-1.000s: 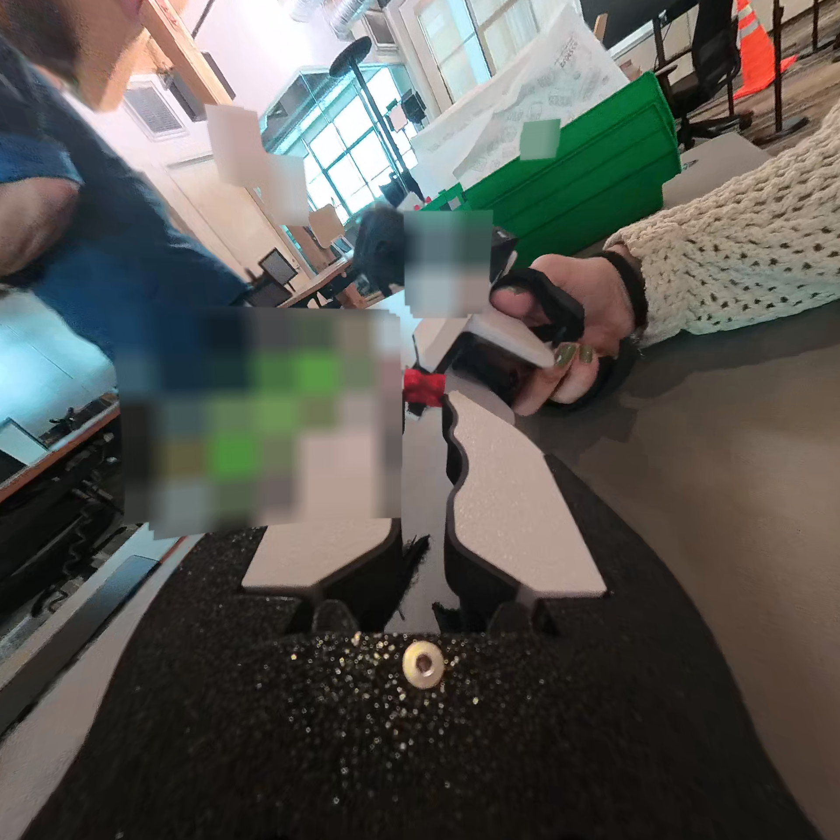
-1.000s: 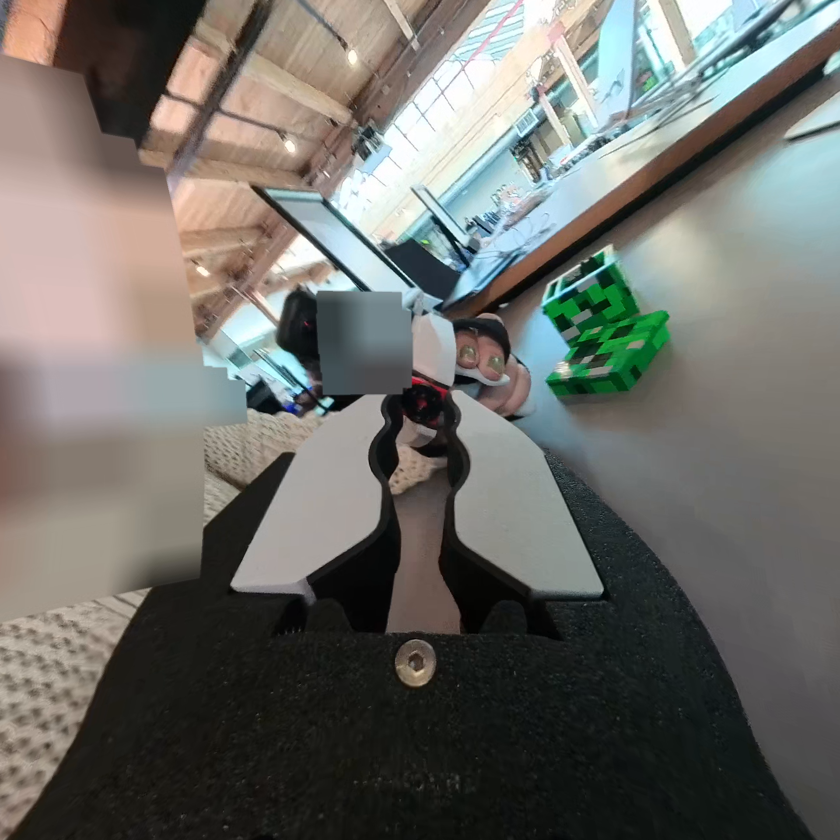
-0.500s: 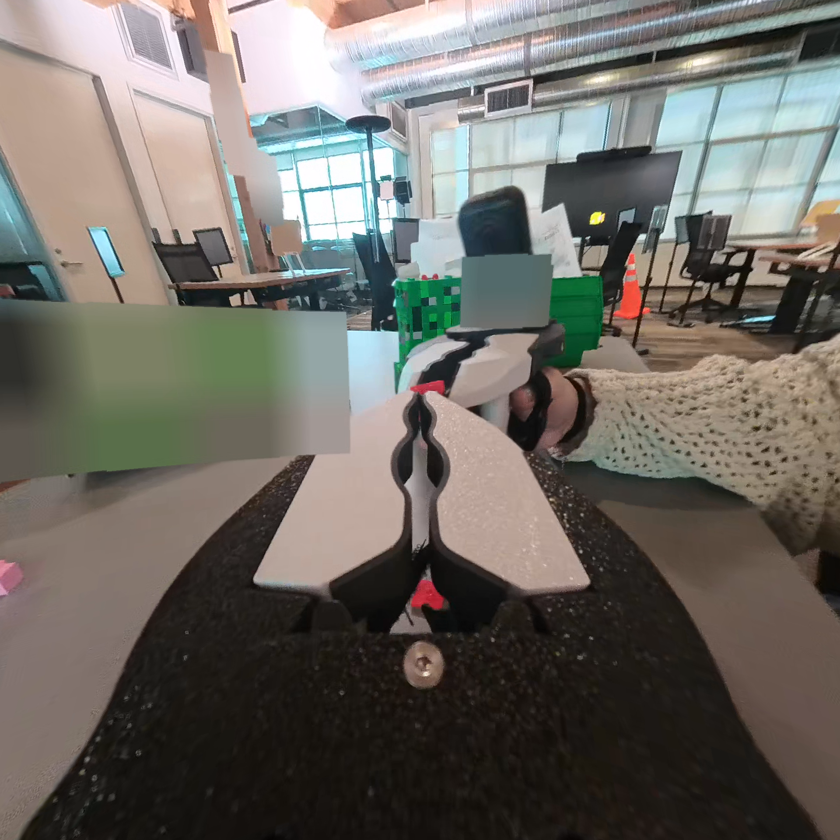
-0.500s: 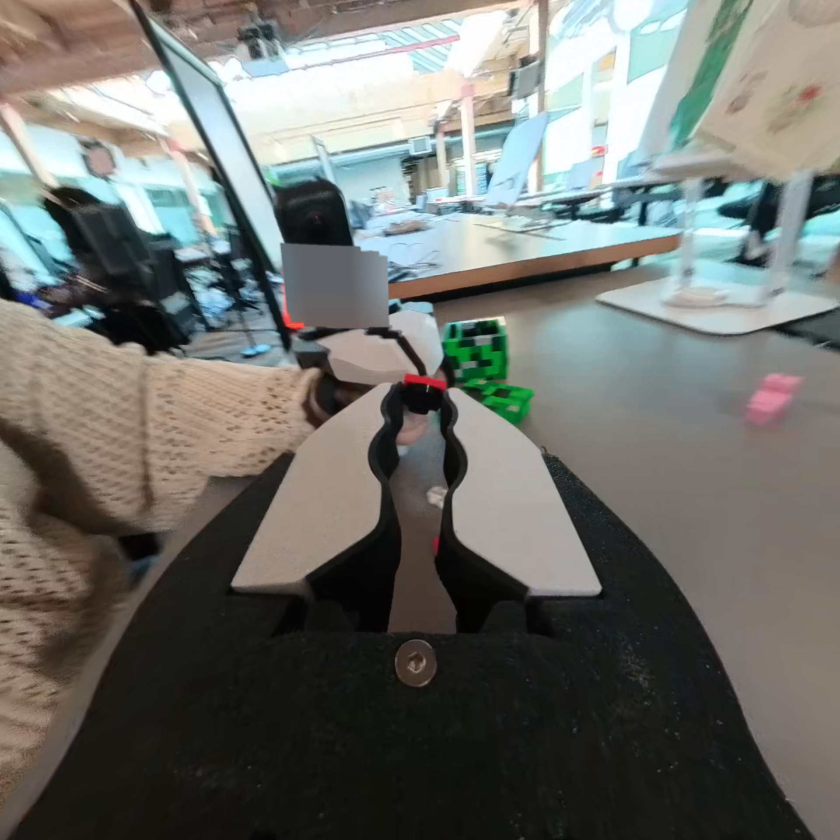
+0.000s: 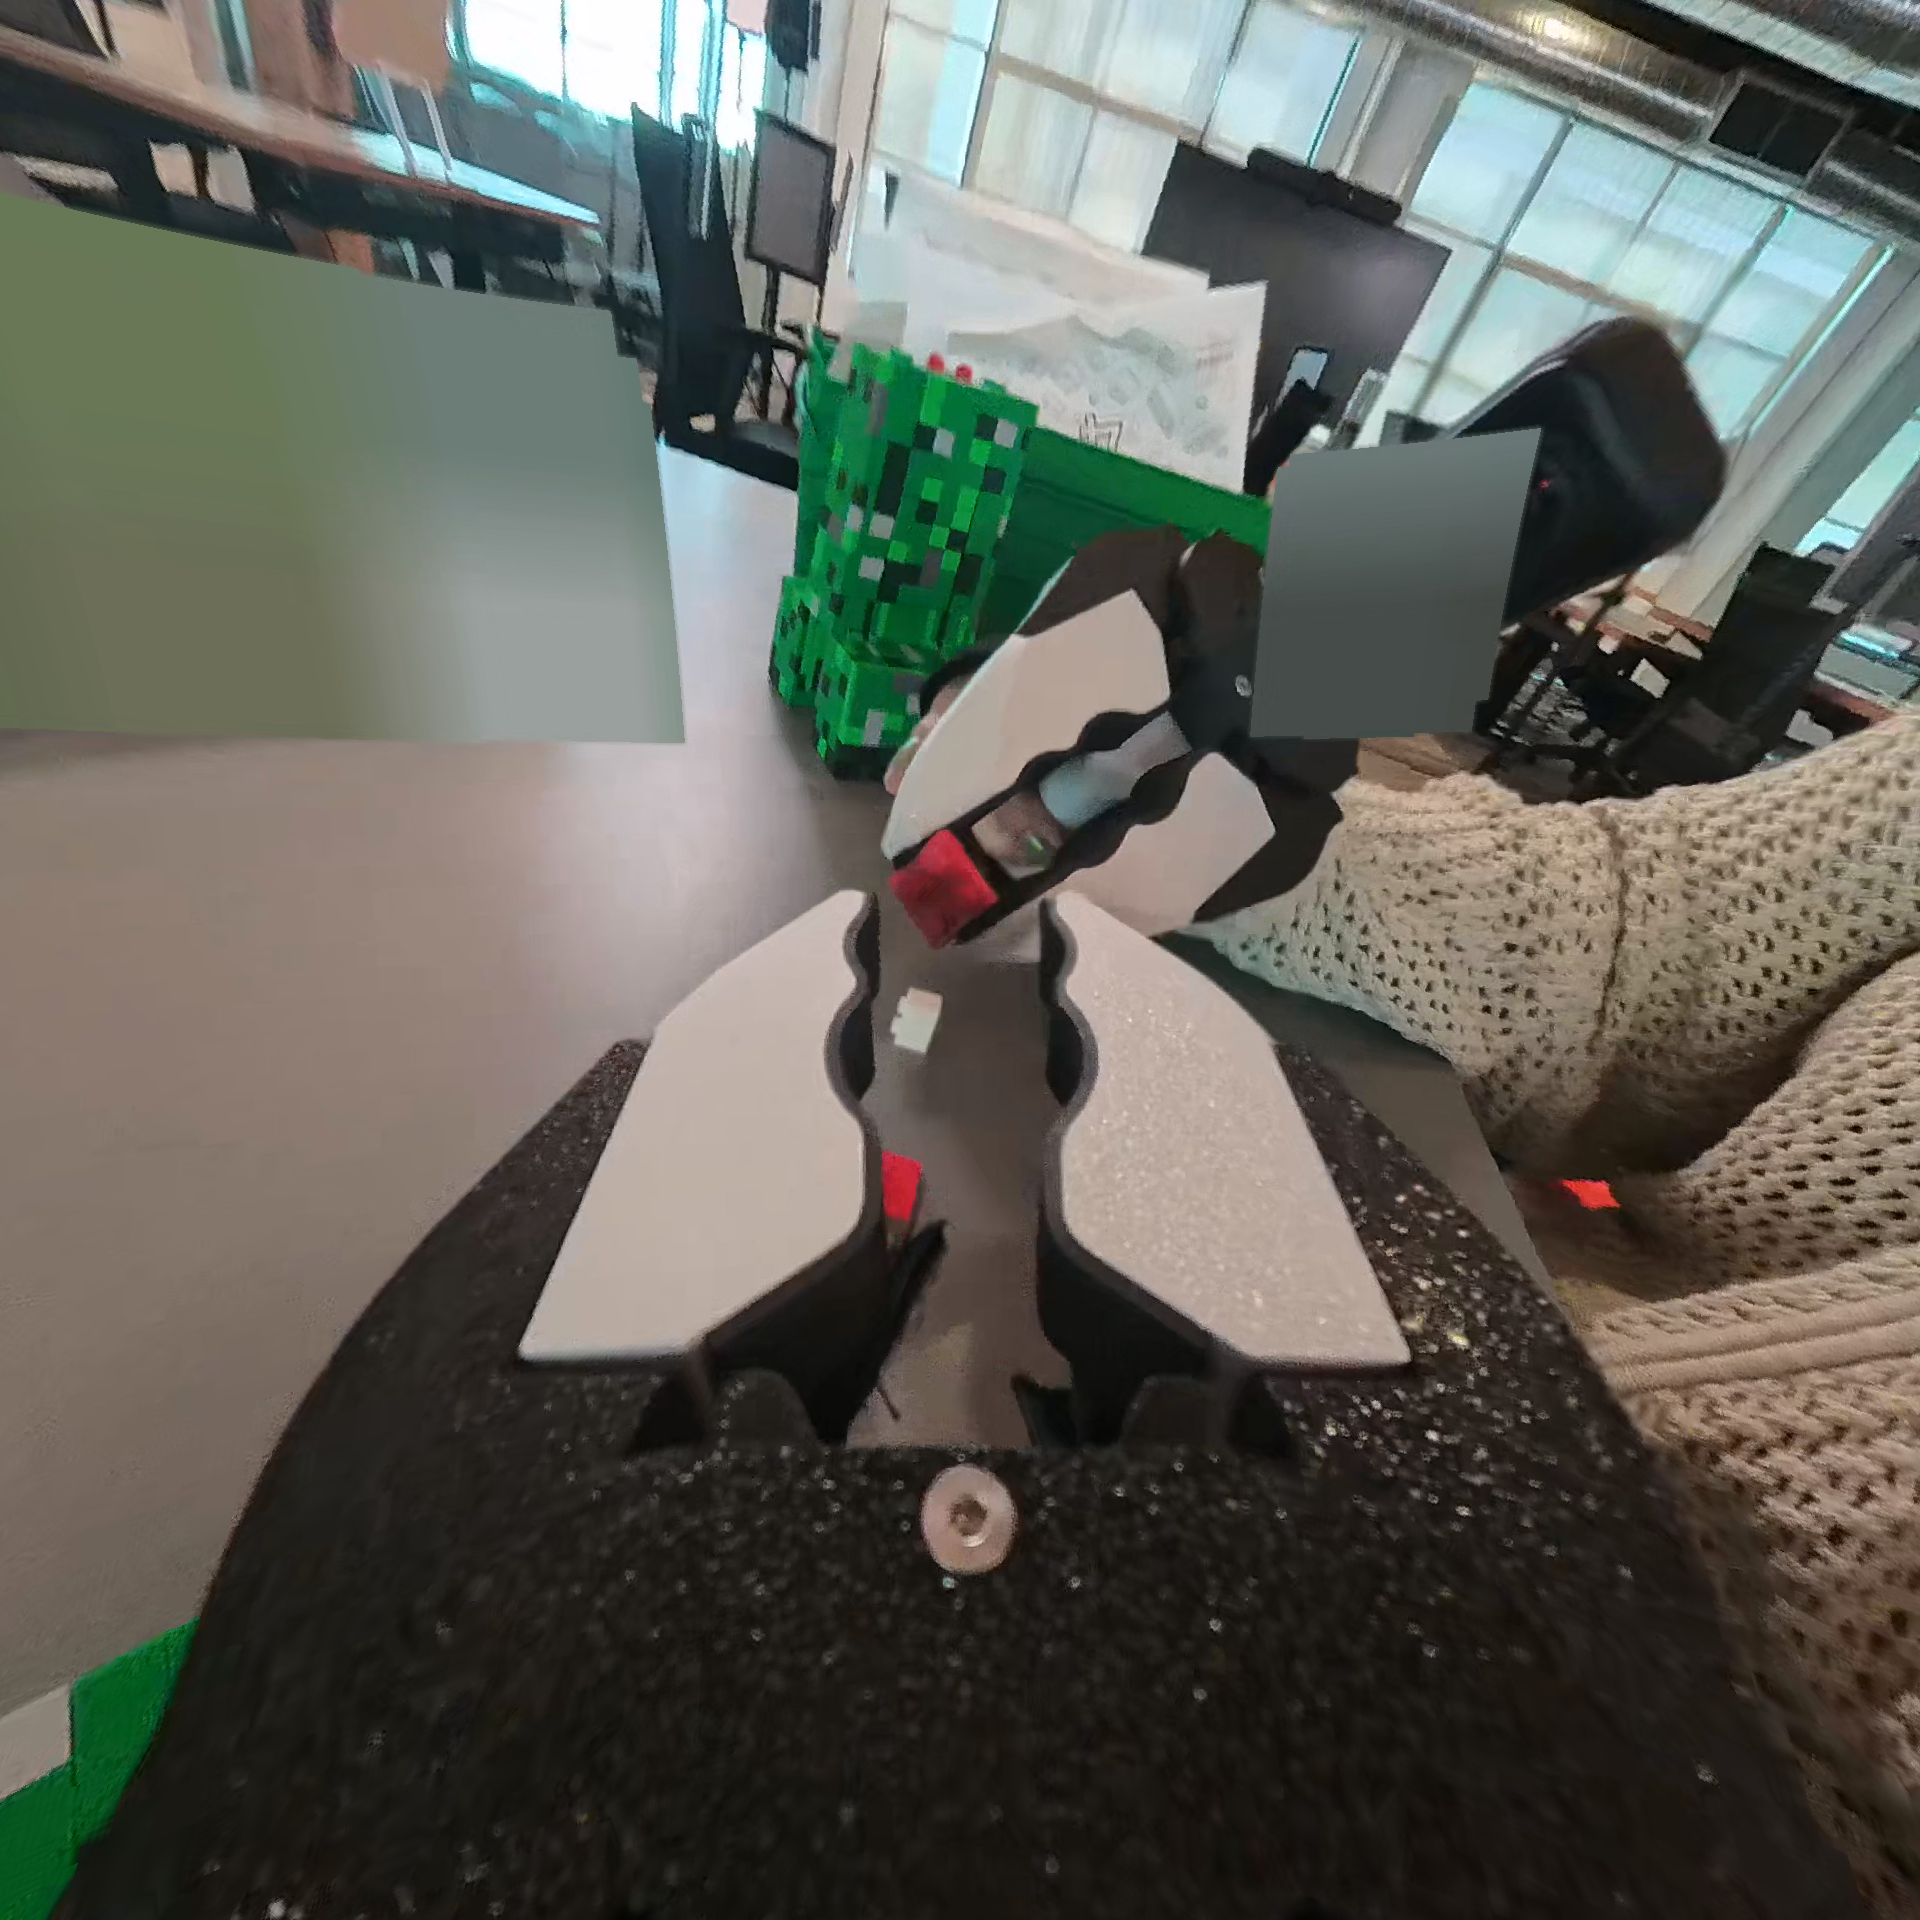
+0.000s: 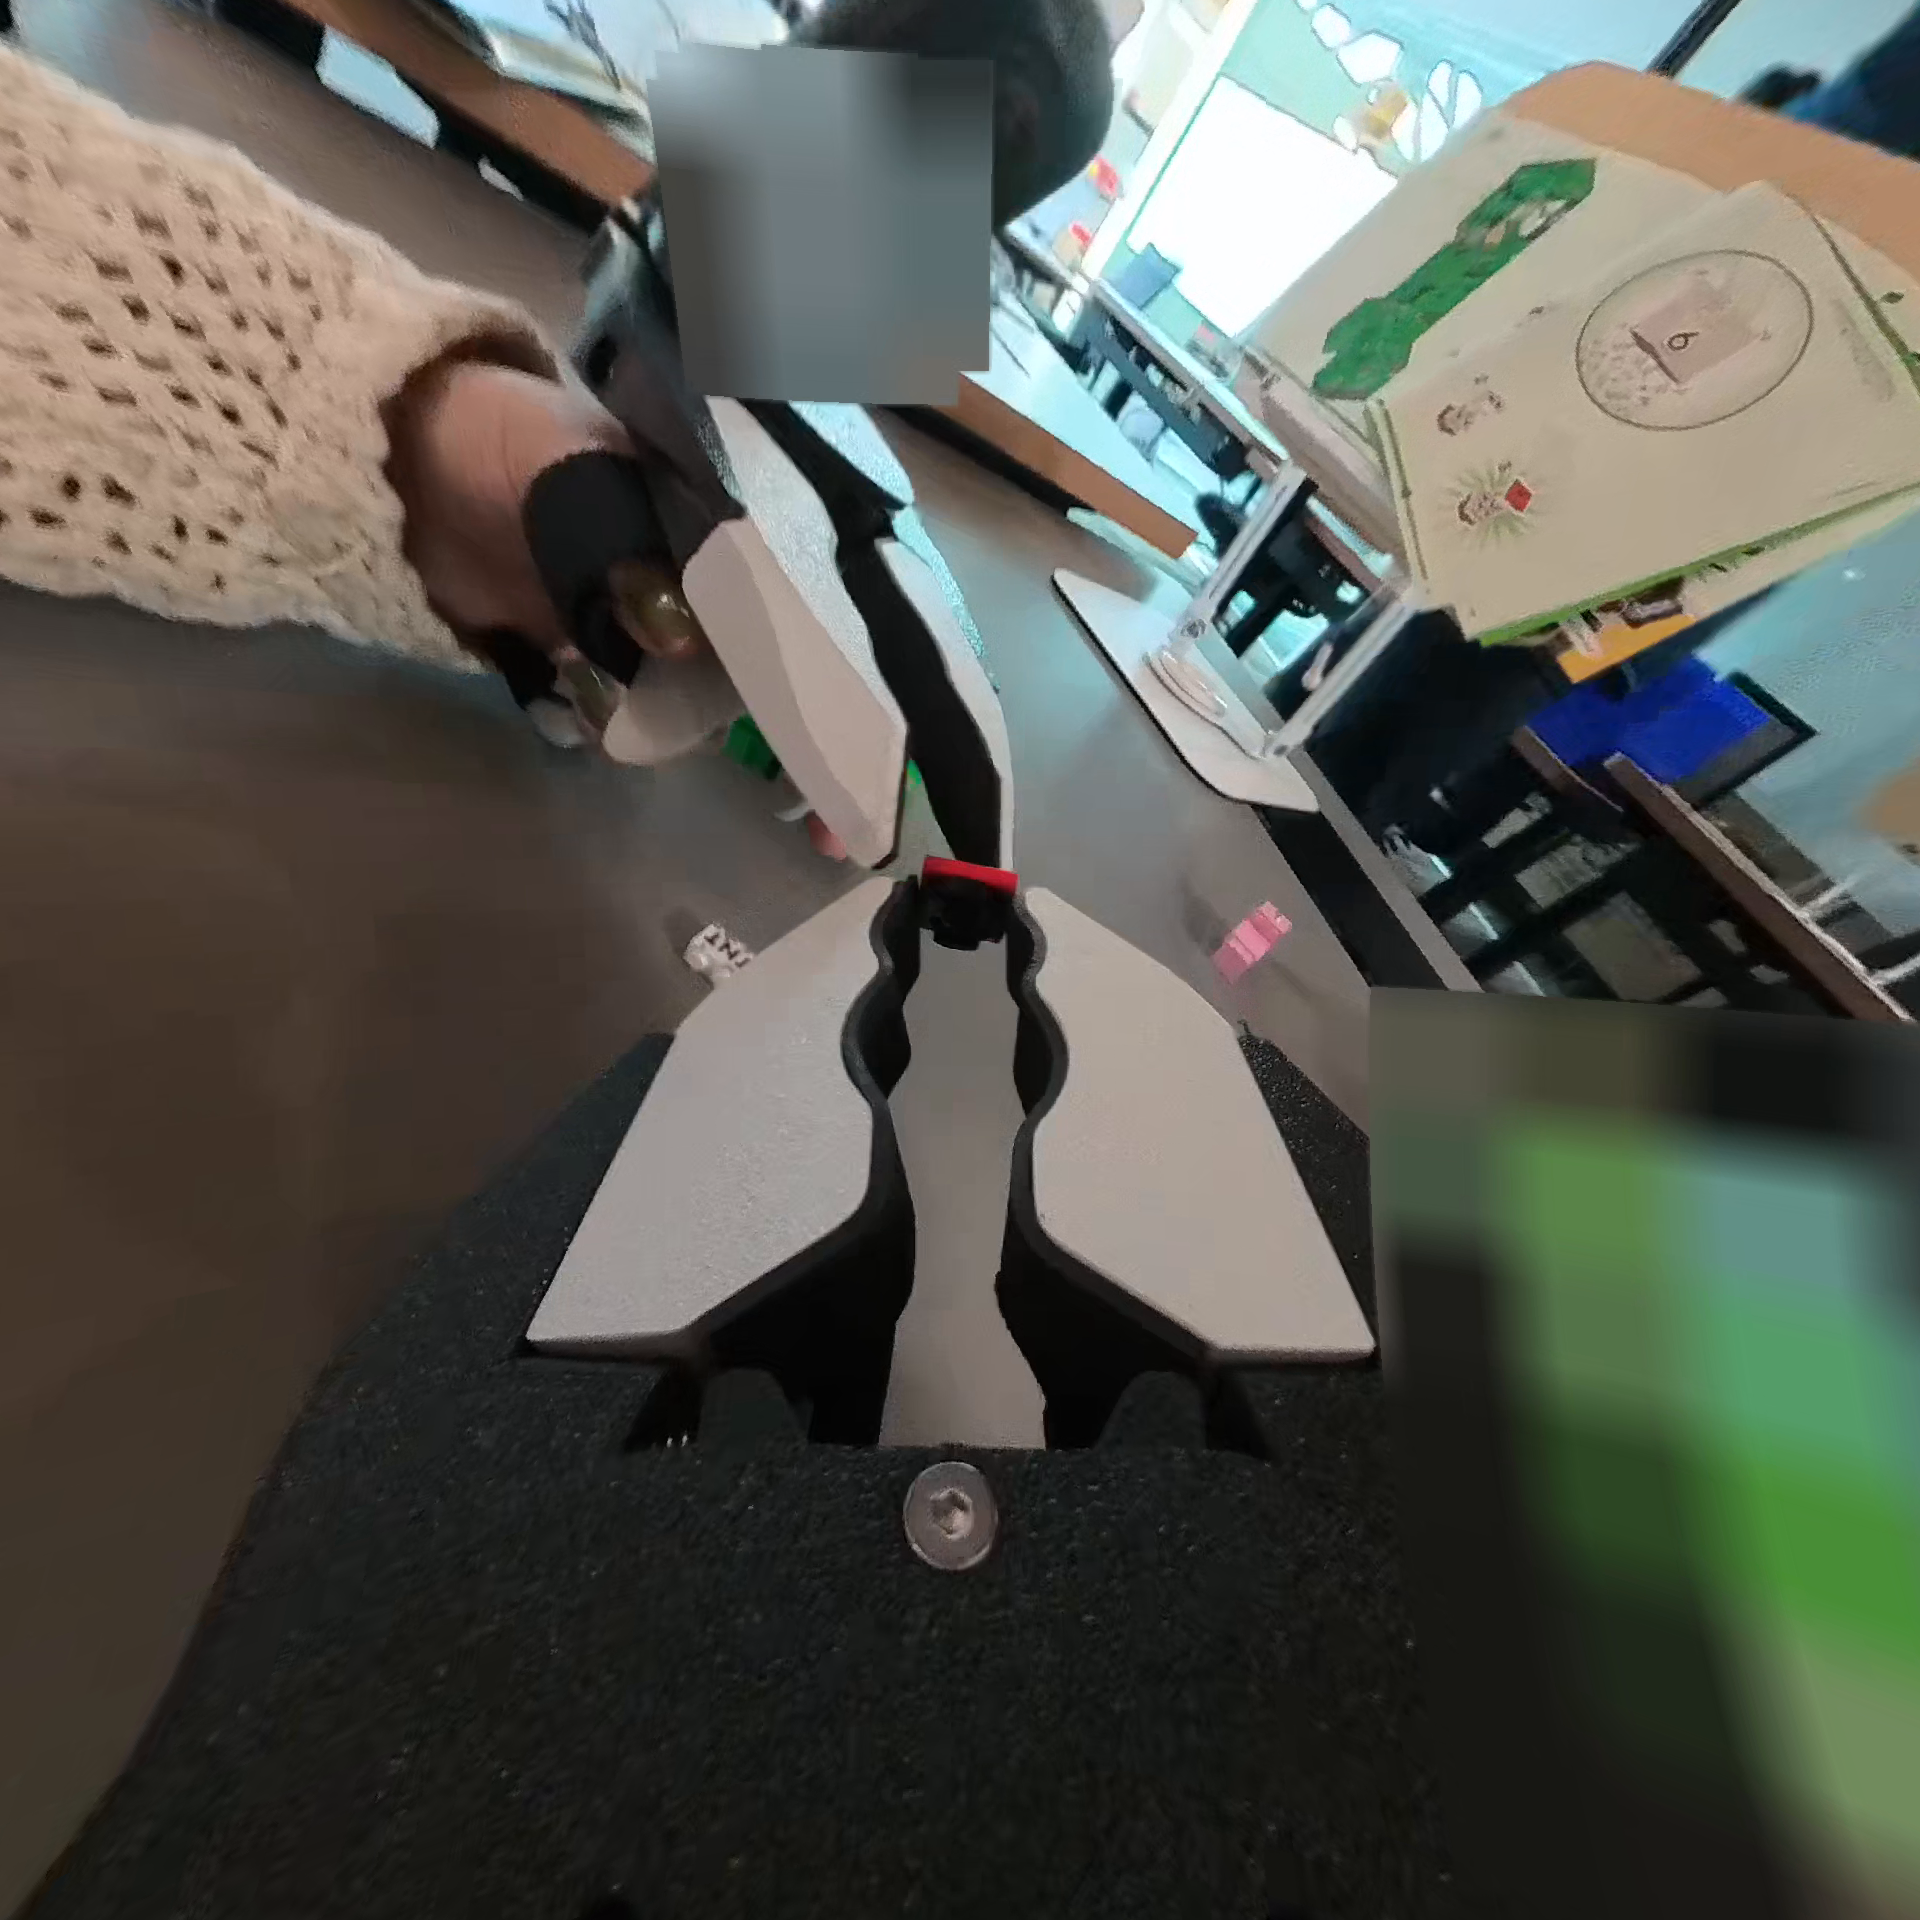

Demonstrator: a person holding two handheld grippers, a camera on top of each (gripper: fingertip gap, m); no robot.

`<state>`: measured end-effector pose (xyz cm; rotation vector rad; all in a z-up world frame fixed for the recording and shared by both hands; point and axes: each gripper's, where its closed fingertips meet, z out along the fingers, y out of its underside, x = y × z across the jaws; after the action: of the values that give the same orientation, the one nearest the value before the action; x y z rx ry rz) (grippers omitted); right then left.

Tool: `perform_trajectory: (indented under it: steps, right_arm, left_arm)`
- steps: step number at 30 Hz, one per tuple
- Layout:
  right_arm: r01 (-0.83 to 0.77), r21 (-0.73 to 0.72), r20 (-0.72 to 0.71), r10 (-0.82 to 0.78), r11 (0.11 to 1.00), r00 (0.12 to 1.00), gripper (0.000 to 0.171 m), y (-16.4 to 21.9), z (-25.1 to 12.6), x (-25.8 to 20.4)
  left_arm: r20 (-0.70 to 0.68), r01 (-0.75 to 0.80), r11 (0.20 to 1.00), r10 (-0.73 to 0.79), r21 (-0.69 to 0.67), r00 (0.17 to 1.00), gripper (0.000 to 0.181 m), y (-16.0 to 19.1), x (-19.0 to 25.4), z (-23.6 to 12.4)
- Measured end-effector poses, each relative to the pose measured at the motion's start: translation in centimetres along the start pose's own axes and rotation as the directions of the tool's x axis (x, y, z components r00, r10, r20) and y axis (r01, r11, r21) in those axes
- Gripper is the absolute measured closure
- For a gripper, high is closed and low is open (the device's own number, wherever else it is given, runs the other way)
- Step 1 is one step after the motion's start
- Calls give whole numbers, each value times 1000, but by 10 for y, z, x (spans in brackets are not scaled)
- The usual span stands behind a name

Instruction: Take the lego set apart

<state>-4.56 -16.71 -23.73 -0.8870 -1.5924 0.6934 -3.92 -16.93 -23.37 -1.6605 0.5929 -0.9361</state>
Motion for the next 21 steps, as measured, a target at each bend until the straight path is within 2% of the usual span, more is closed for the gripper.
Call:
perform_trajectory:
  steps: [1, 4, 6, 8, 11, 15, 17, 21]
  right_arm:
    - [16, -25, -1, -16, 1000, 1000, 155, 3, 2, -2]
    - [66, -95, -2, -66, 993, 998, 155, 12, 7, -4]
    - [68, -112, 4, -68, 991, 998, 155, 14, 9, -7]
    - [81, -128, -11, -83, 988, 996, 155, 15, 11, -7]
    - [73, -95, 11, -72, 993, 997, 155, 8, 13, -15]
    - [109, -151, -3, -111, 983, 994, 155, 18, 16, -14]
    - [169, -180, -8, -173, 969, 985, 155, 21, 15, -14]
    - [316, -261, 14, -324, 912, 946, 155, 30, 17, -16]
  left_arm:
    - [0, -1, 1000, 1, -25, 1000, 154, 4, -1, 1]
    - [80, -102, 993, 106, -51, 991, 176, 5, -8, -1]
    - [96, -135, 988, 141, -69, 985, 181, 6, -10, -2]
    - [105, -111, 991, 118, -68, 987, 181, 6, -13, -3]
    - [193, -104, 988, 125, -116, 973, 181, 11, -31, -10]
    - [115, -31, 999, 29, 17, 993, 181, -7, -22, -16]
    - [100, -8, 999, 11, -36, 995, 179, 2, -22, -15]
    - [63, 10, 986, 1, -167, 998, 162, 23, -16, -4]
